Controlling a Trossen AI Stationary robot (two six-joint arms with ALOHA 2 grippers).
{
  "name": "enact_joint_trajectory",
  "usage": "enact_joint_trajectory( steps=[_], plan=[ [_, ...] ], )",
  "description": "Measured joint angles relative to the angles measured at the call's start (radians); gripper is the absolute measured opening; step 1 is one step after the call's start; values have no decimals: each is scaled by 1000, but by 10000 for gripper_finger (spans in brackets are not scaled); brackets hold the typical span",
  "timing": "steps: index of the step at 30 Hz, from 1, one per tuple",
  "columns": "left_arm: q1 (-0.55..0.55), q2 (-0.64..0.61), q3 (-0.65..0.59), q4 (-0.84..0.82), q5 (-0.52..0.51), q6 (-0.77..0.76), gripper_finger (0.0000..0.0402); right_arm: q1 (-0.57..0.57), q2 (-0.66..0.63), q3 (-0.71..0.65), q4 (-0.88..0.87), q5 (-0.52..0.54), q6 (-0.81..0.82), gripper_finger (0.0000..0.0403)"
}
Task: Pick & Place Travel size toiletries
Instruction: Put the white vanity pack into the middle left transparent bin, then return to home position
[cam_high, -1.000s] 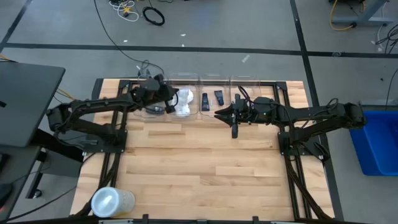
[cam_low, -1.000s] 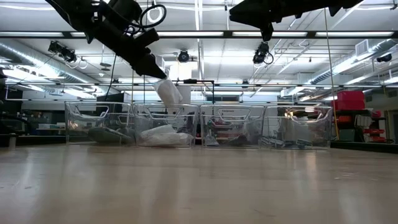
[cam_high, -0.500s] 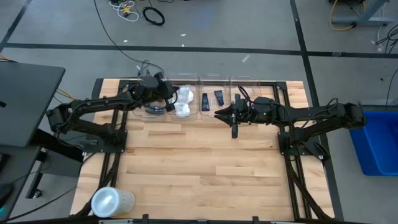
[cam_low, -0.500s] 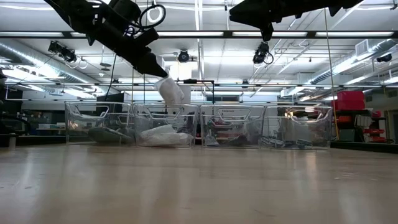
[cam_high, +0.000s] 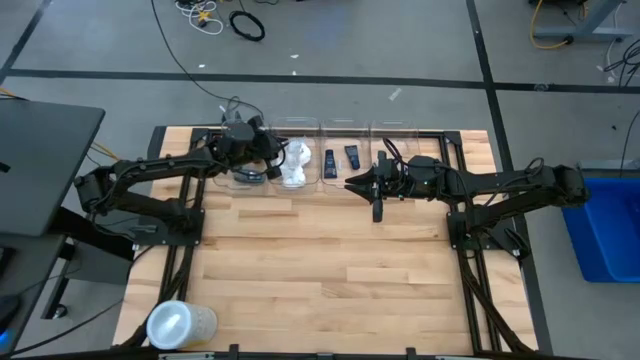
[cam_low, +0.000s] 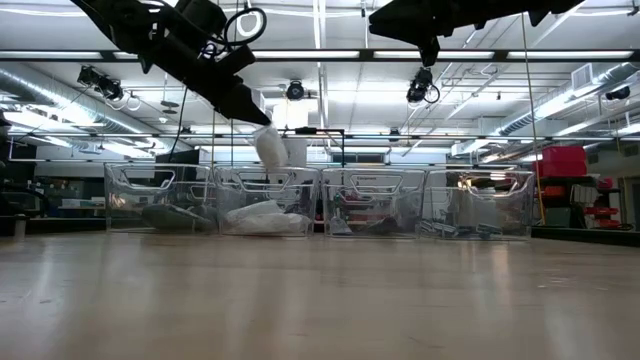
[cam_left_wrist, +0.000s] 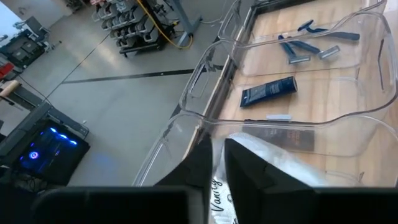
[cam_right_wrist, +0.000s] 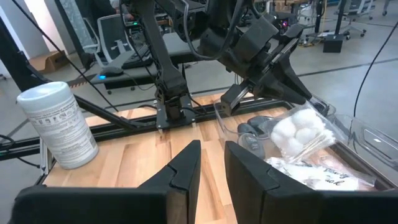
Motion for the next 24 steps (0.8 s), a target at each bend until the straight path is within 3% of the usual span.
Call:
enact_joint_trajectory(
  steps=[13, 24],
  plan=[
    [0, 0, 0, -28, -1, -50, 200, 0, 0, 0, 0, 0, 1, 80],
    [0, -1, 0, -29, -1, -72, 219, 0, 0, 0, 0, 0, 31, 80]
  ],
)
